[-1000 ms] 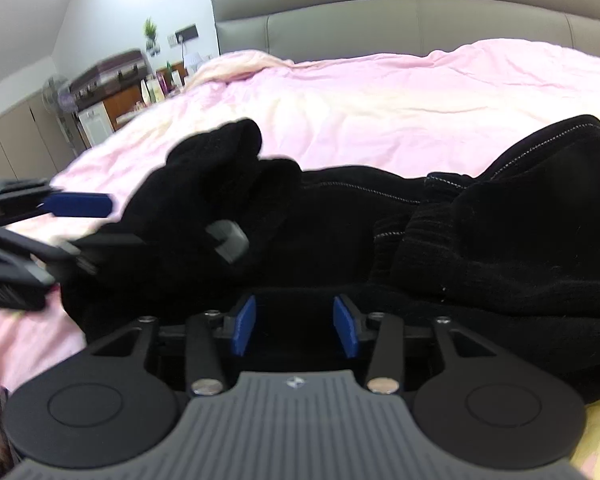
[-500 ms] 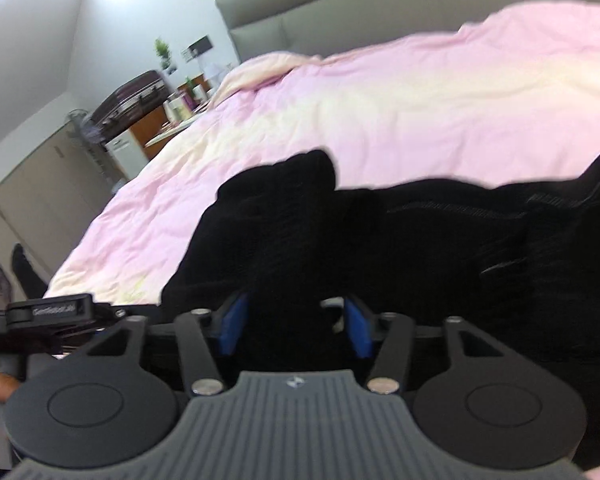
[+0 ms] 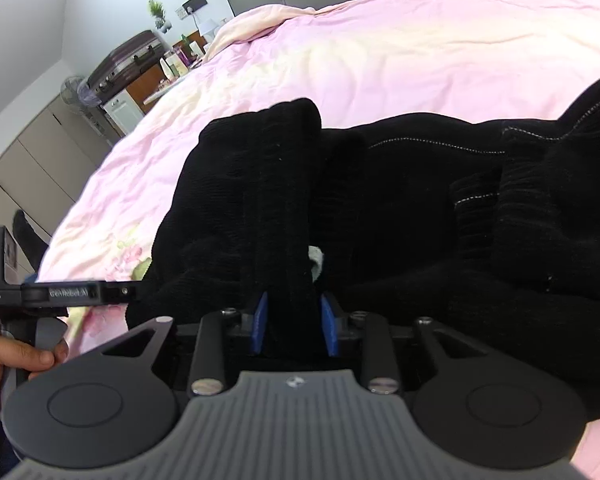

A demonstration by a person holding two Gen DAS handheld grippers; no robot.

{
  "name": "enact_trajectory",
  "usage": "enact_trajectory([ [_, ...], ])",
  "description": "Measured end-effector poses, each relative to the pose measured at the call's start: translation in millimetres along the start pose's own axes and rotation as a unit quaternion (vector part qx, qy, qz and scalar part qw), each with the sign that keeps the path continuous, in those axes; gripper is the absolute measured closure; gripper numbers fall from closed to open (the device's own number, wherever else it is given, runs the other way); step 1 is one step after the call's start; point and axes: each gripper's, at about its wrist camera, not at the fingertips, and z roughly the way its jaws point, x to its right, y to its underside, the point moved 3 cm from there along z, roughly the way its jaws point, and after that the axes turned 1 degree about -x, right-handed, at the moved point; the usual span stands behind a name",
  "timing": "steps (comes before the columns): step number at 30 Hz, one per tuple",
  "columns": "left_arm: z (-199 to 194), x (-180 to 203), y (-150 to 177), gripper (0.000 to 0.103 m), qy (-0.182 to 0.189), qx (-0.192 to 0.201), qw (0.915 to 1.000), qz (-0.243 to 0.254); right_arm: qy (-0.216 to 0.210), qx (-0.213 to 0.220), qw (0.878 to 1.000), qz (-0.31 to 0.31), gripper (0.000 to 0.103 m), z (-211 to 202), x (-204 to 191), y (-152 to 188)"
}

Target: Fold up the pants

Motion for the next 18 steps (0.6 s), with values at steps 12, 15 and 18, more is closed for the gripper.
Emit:
enact_trajectory([
  [12, -68, 21, -21, 0.016, -0.038, 0.091, 0.9945, 0.035, 0.037, 0.02, 0.999, -0.021, 0.069, -32, 14, 20],
  [15, -71, 54, -31, 0.013, -0.018, 0.123, 0.9903, 0.062, 0.046, 0.068, 0.997, 0.014, 0.067, -67, 29, 18],
  [18, -56, 87, -35, 0.013, 0.002, 0.131, 0.9875, 0.088, 0.073, 0.124, 0.988, 0.056, 0.054, -109, 52, 15],
])
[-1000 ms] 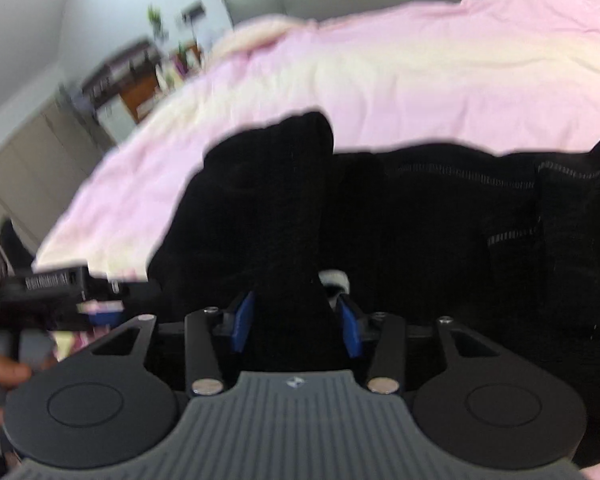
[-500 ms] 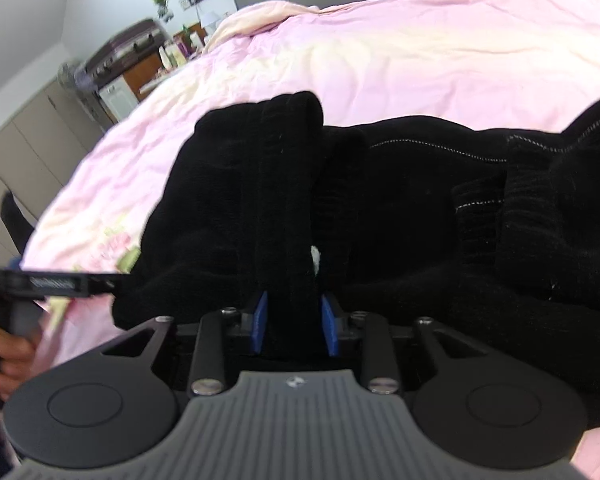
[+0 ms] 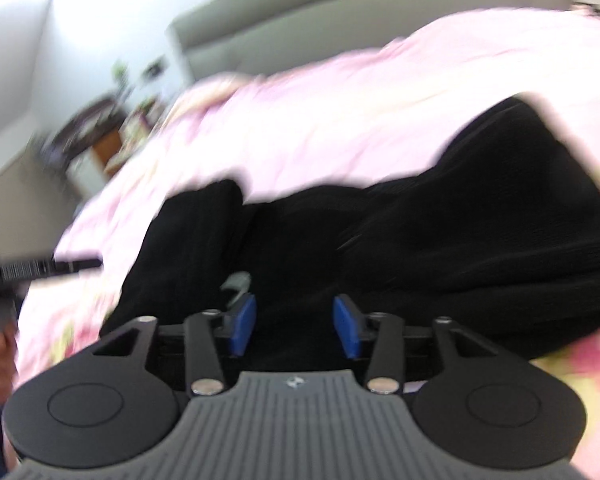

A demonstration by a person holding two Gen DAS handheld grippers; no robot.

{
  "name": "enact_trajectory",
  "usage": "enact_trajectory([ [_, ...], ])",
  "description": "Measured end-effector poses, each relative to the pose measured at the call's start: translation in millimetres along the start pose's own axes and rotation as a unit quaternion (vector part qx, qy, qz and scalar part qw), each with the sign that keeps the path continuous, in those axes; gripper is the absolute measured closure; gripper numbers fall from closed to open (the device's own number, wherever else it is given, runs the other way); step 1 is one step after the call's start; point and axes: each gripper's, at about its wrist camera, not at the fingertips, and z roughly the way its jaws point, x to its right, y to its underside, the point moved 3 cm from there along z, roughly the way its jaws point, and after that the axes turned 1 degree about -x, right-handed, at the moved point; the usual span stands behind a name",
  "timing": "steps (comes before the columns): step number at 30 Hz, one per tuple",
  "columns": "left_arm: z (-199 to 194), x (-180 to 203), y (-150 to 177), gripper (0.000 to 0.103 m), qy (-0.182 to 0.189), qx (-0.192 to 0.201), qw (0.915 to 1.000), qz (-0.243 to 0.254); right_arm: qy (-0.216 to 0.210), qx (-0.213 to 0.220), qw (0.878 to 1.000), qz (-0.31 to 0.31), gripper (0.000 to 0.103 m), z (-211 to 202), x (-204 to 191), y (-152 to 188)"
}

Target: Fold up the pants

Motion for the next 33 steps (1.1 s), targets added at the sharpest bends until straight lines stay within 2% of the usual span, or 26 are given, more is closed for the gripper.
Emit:
enact_trajectory([
  [4, 19, 43, -1, 0.013, 0.035, 0.008, 0.9986, 0.038, 0.043, 0.047, 0.997, 0.041, 0.049, -41, 40, -17],
  [6, 29, 59, 2, 0.013, 0.032, -0.003, 0.9979, 0.057, 0.077, 0.057, 0.994, 0.049, 0.043, -54, 58, -24],
  [9, 38, 68, 3, 0.013, 0.028, -0.022, 0.9978, 0.055, 0.133, 0.064, 0.986, 0.076, 0.035, -65, 85, -33],
  [13, 40, 75, 6, 0.012, 0.038, -0.032, 0.9972, 0.057, 0.191, 0.052, 0.969, 0.148, 0.034, -60, 122, -36],
  [15, 41, 81, 9, 0.011, 0.036, -0.03, 0.9963, 0.072, 0.19, 0.046, 0.96, 0.2, 0.034, -52, 137, -34],
  [17, 48, 86, 15, 0.007, 0.037, -0.034, 0.995, 0.086, 0.17, 0.042, 0.955, 0.24, 0.034, -43, 147, -29],
  [19, 67, 85, 26, 0.001, 0.043, -0.066, 0.9932, 0.085, 0.145, 0.041, 0.952, 0.265, 0.033, -32, 153, -23],
  [20, 75, 84, 30, 0.0, 0.045, -0.075, 0.9925, 0.085, 0.144, 0.034, 0.951, 0.27, 0.033, -24, 155, -21],
  [23, 83, 93, 38, 0.0, 0.032, -0.068, 0.9913, 0.107, 0.123, -0.015, 0.948, 0.292, 0.03, 4, 163, -15],
  [24, 87, 99, 40, 0.0, 0.036, -0.079, 0.9887, 0.122, 0.121, -0.022, 0.948, 0.293, 0.026, 9, 162, -13],
  [25, 88, 108, 43, 0.0, 0.023, -0.084, 0.985, 0.149, 0.12, -0.027, 0.95, 0.288, 0.024, 12, 162, -13],
  [28, 88, 124, 43, 0.0, 0.008, -0.087, 0.9759, 0.2, 0.127, -0.029, 0.955, 0.266, 0.023, 15, 154, -15],
  [30, 80, 125, 35, 0.0, 0.011, -0.08, 0.9787, 0.189, 0.121, -0.018, 0.953, 0.277, 0.025, 12, 157, -14],
  [33, 60, 122, 21, 0.003, 0.023, -0.052, 0.9866, 0.153, 0.1, 0.01, 0.941, 0.324, 0.029, 2, 168, -12],
])
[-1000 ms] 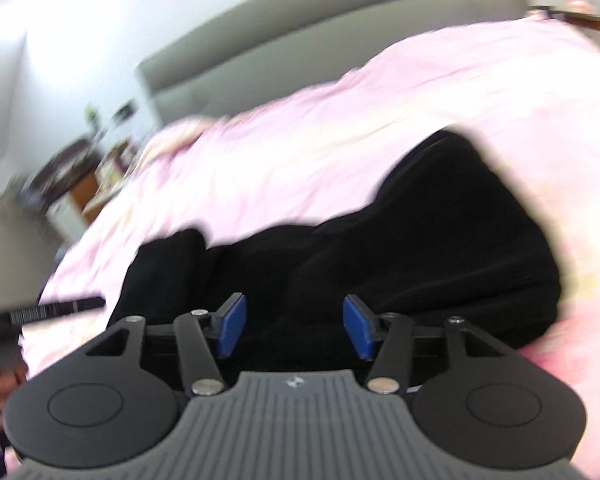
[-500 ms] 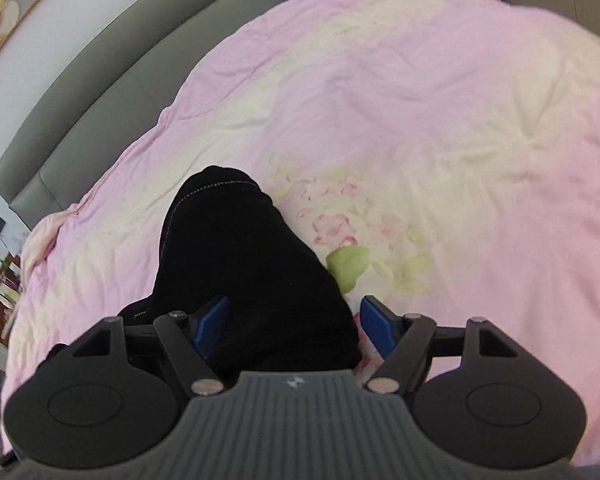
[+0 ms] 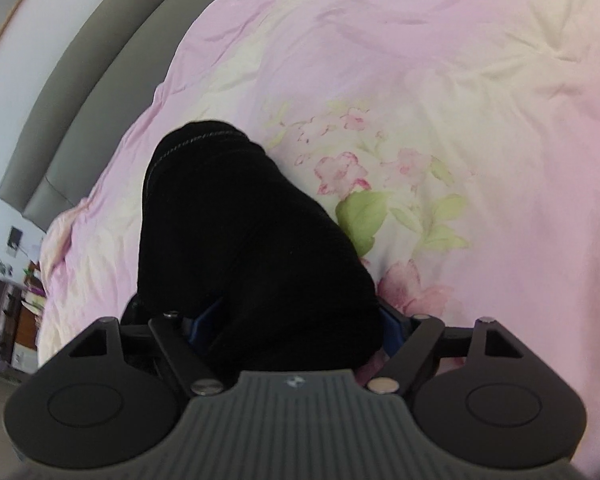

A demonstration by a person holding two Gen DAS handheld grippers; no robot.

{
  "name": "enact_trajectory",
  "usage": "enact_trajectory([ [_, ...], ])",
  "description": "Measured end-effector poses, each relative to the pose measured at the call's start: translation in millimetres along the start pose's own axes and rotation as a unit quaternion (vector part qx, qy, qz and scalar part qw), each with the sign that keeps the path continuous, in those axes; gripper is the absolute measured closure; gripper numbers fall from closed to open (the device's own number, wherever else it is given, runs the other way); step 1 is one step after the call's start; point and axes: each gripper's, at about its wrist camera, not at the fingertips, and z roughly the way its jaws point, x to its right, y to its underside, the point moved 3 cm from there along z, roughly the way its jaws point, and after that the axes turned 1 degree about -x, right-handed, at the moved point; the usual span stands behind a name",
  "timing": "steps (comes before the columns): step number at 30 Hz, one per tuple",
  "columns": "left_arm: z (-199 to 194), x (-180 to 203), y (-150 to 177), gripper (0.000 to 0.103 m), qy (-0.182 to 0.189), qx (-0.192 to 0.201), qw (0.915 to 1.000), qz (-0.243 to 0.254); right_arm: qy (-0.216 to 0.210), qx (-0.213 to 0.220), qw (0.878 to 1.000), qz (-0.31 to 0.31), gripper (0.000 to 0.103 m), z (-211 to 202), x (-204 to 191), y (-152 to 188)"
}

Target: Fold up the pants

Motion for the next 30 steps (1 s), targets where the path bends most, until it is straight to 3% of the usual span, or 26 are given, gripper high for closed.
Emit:
enact_trajectory([
  [3, -24, 4, -10, 0.003, 0.02, 0.05, 0.9984, -0.014, -0.025, 0.007, 0.998, 0.049, 0.032, -3, 11, -4],
  [6, -34, 17, -21, 0.003, 0.051, 0.07, 0.996, -0.023, -0.039, 0.013, 0.997, 0.072, 0.037, -5, 14, -8],
  [9, -32, 34, -28, 0.003, 0.079, 0.074, 0.9938, -0.025, -0.051, 0.03, 0.997, 0.058, 0.04, -11, 9, -8],
  [13, -23, 66, -28, 0.003, 0.108, 0.078, 0.991, -0.015, -0.076, 0.069, 0.995, -0.008, 0.041, -27, -12, -4],
  [17, 3, 86, -30, 0.005, 0.154, 0.041, 0.9868, -0.03, -0.056, 0.054, 0.997, -0.003, 0.041, -21, -6, -4],
  [19, 17, 90, -31, 0.015, 0.168, 0.012, 0.985, -0.039, -0.059, 0.038, 0.997, 0.035, 0.041, -15, 6, -6],
  [23, 36, 92, -25, 0.017, 0.162, -0.017, 0.9862, -0.033, -0.065, 0.021, 0.995, 0.075, 0.04, -11, 19, -4],
  [30, 42, 93, -21, 0.017, 0.158, -0.019, 0.9867, -0.034, -0.058, 0.008, 0.995, 0.083, 0.03, 0, 21, -4],
])
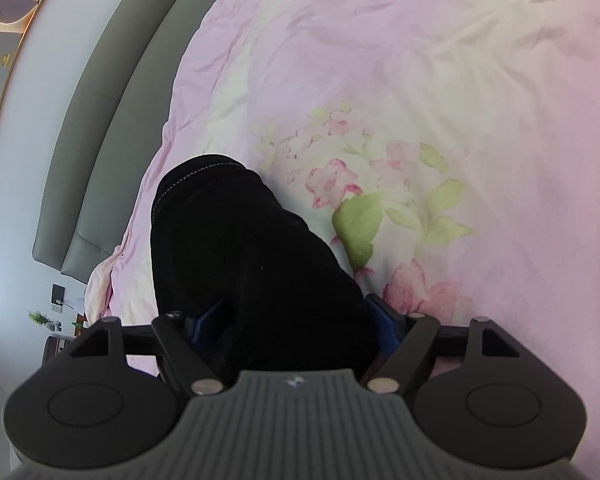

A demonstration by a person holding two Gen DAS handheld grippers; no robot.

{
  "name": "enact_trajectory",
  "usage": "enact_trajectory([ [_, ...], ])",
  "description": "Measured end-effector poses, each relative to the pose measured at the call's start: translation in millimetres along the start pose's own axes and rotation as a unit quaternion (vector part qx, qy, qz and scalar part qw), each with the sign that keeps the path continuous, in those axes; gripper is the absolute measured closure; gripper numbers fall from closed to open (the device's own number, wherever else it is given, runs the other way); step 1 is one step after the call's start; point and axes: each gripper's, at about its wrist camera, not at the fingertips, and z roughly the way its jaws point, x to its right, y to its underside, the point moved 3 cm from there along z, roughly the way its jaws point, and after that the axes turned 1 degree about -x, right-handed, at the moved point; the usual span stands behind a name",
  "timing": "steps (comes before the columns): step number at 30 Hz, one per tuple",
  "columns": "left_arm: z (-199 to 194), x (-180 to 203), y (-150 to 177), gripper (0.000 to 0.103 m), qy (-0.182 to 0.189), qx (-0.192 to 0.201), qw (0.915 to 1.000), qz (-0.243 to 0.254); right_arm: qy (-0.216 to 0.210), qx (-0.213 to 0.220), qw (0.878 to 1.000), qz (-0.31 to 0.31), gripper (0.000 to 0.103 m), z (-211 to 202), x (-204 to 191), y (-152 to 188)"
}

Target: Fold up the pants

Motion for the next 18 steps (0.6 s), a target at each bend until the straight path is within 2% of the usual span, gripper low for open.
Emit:
enact_trajectory([
  [5, 6, 0, 0, 0.016, -0.003, -0.005, 1.0, -0.008, 0.007, -0.014, 1.0, -0.015, 0.024, 8, -4, 4],
  [8, 5, 3, 1, 0.016, -0.008, -0.005, 1.0, -0.002, 0.008, -0.016, 1.0, -0.017, 0.024, 10, -5, 5],
  [10, 5, 2, 1, 0.016, -0.007, -0.004, 1.0, -0.005, 0.0, -0.002, 1.0, -0.014, 0.048, 4, -7, 3],
  [12, 5, 0, 0, 0.016, -0.004, -0.002, 0.9999, -0.014, -0.034, 0.029, 0.997, -0.059, 0.058, -9, -23, 4],
  [15, 5, -5, -1, 0.015, -0.002, -0.005, 0.9993, -0.037, -0.046, 0.062, 0.982, -0.172, 0.06, -19, -56, 18],
  [17, 7, -9, 0, 0.014, -0.001, -0.007, 0.999, -0.044, -0.042, 0.068, 0.975, -0.208, 0.06, -19, -65, 25],
  [18, 7, -9, 1, 0.014, -0.001, -0.006, 0.9991, -0.043, -0.038, 0.067, 0.975, -0.206, 0.06, -18, -65, 24],
])
